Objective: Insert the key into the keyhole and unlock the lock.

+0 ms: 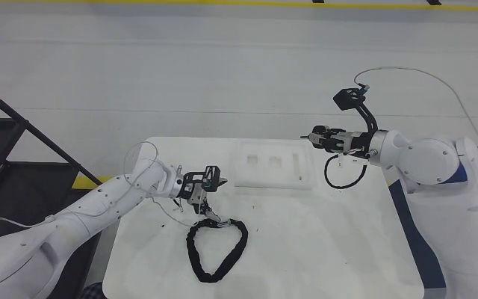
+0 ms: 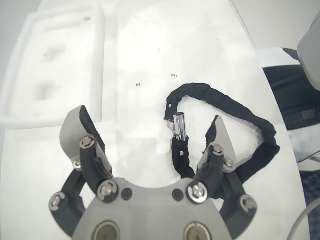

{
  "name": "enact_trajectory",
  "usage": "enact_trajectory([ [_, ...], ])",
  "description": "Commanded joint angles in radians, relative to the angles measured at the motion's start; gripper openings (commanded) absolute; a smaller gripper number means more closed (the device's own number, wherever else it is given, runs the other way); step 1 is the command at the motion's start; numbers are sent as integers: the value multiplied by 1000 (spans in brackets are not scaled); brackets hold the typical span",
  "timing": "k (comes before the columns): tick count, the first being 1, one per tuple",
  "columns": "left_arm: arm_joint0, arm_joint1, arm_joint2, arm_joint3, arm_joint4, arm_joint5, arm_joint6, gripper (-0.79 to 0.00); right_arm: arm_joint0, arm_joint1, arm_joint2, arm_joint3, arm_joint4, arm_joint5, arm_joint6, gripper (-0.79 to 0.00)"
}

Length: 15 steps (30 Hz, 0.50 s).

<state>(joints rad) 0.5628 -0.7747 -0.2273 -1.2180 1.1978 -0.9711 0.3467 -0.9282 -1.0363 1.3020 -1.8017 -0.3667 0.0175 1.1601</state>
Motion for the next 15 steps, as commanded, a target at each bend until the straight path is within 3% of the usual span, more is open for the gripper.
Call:
enact_trajectory([
  [1,21,14,-12,-9,36,18,32,0,0,0,0,0,0,0,0,-785],
  [8,128,47,-22,-36,177,102,198,0,0,0,0,0,0,0,0,-785],
  [15,184,34,-31,-1,214,177,233,0,0,0,0,0,0,0,0,-785],
])
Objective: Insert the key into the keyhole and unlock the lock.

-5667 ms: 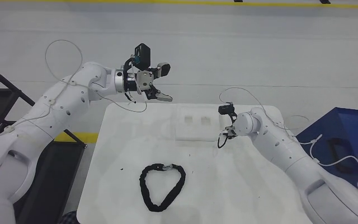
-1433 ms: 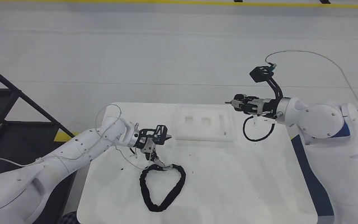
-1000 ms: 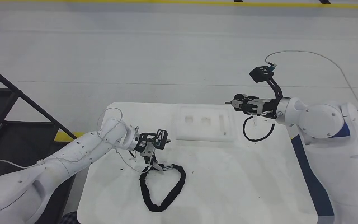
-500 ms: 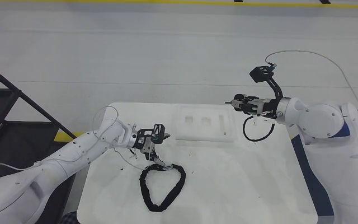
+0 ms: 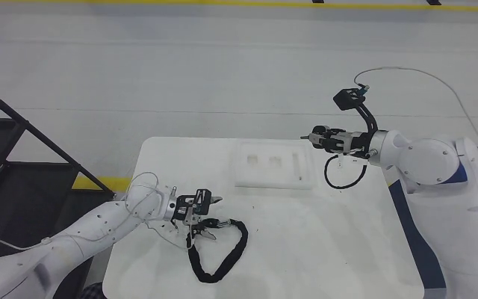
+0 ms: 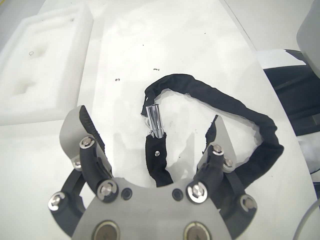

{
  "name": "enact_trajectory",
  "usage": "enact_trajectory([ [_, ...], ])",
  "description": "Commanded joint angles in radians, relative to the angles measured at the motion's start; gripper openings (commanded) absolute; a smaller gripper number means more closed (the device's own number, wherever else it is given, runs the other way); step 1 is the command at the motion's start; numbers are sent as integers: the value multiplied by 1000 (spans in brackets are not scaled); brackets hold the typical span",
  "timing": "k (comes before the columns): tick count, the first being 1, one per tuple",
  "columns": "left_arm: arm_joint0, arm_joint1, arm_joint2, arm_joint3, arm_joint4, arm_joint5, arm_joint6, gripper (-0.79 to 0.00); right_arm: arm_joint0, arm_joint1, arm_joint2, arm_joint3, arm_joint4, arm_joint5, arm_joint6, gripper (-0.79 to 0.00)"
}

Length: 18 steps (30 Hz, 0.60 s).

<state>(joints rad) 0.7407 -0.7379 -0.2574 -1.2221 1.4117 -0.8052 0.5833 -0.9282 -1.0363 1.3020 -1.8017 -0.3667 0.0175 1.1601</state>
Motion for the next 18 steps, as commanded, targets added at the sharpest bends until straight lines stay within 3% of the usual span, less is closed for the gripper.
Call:
enact_trajectory([
  [1,14,-7,-2,5,-1,21,-6,0,0,0,0,0,0,0,0,-785],
  [14,66,-41,-25,21,34,64,-52,0,0,0,0,0,0,0,0,-785],
  [18,74,-50,-33,24,45,62,-62,-65,0,0,0,0,0,0,0,-785],
])
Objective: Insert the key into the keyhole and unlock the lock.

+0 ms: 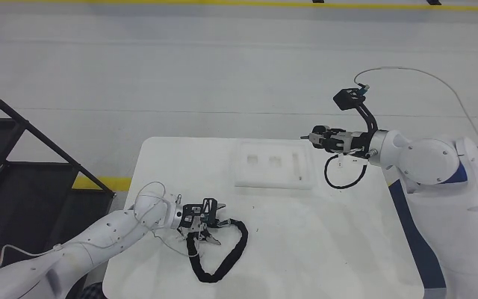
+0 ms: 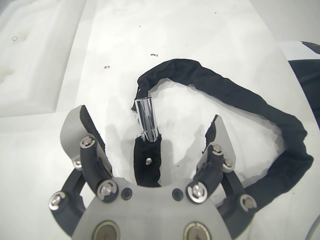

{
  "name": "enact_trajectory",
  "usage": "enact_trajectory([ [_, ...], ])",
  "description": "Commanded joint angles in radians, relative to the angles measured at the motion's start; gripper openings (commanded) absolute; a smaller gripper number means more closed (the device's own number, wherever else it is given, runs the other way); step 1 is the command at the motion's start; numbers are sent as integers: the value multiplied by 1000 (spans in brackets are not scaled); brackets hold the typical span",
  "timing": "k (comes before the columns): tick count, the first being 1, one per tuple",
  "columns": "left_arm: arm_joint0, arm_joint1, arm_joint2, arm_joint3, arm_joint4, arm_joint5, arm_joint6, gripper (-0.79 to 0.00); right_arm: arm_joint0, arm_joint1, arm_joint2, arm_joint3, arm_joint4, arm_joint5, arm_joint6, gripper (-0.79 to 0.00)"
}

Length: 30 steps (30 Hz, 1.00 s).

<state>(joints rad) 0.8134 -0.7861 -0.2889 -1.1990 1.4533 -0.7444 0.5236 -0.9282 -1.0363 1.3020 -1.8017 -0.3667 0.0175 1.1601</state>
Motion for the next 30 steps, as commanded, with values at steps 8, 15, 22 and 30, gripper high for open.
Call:
enact_trajectory([
  [8,18,-17,-21,18,29,14,-20,-286,0,0,0,0,0,0,0,-785],
  [15,34,-32,-38,43,35,26,-51,-616,0,0,0,0,0,0,0,-785],
  [22,43,-45,-66,72,-10,5,-65,-785,0,0,0,0,0,0,0,-785],
  [30,34,-38,-121,32,-33,-56,-10,-785,0,0,0,0,0,0,0,-785],
])
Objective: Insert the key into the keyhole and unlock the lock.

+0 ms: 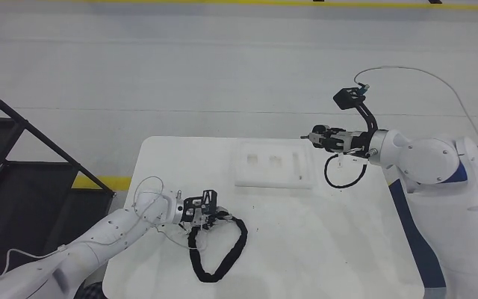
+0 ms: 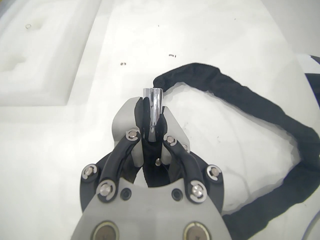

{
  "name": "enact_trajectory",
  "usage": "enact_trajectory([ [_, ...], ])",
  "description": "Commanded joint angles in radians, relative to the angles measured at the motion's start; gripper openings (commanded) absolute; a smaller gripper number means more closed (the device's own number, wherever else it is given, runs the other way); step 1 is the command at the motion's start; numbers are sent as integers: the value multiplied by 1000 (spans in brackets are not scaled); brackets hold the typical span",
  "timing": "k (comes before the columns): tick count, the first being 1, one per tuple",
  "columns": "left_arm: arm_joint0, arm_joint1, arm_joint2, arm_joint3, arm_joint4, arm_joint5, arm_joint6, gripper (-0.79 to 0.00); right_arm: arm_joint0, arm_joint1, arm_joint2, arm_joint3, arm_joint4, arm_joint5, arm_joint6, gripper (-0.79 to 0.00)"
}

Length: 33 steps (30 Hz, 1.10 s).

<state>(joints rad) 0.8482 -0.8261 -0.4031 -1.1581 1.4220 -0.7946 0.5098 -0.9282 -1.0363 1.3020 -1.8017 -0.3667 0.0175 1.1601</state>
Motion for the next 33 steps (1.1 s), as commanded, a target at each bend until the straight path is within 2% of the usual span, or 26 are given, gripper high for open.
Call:
enact_trajectory([
  [1,-1,4,-16,-21,-9,-18,13,-785,0,0,0,0,0,0,0,-785],
  [9,-16,25,-97,-150,-65,-124,39,-785,-10,0,-8,-1,-2,-6,-5,-785],
  [12,-23,28,-123,-195,-90,-166,43,-785,-14,0,-23,-12,49,-34,28,-785],
  [16,-35,23,-146,-237,-133,-203,26,-785,8,-1,-36,-14,149,-13,101,-785],
  [23,-56,-5,-166,-266,-215,-205,0,-785,47,2,-41,-62,255,58,173,-785],
  [27,-70,-30,-168,-253,-297,-206,2,-785,58,3,-39,-84,314,103,188,-785],
  [33,-93,-67,-167,-248,-329,-202,24,-785,66,6,-36,-107,397,143,202,-785],
])
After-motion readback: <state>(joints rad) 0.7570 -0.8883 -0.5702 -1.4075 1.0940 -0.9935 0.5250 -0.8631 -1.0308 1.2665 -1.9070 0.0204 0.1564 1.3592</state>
